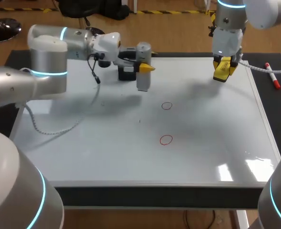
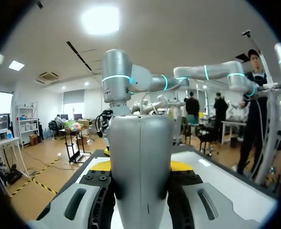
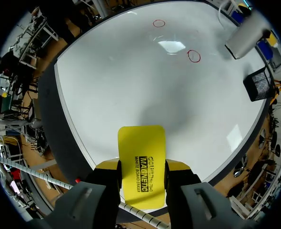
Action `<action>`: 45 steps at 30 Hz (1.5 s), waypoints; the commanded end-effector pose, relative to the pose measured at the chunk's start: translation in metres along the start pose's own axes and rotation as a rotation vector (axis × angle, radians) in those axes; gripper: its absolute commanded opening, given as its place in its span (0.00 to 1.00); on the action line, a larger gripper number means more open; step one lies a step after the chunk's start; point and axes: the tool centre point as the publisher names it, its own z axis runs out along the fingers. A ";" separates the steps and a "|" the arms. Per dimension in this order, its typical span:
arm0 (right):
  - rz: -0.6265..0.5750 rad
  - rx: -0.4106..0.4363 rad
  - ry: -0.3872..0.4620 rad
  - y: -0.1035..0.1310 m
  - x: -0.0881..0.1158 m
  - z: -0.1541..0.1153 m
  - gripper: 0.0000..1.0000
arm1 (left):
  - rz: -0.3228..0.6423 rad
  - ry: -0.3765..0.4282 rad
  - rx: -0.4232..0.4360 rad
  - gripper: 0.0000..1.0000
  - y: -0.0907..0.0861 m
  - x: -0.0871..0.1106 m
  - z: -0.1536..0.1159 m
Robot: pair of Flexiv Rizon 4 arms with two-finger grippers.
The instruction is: Pick up the inspection probe, press it on each red-marked spot on the whiteboard one by one, put down the probe, pick up the eraser, and wipe off all the red marks.
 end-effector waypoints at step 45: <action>-0.002 0.001 0.002 -0.001 0.001 -0.001 0.00 | 0.002 -0.511 -0.062 0.00 -0.005 -0.006 -0.160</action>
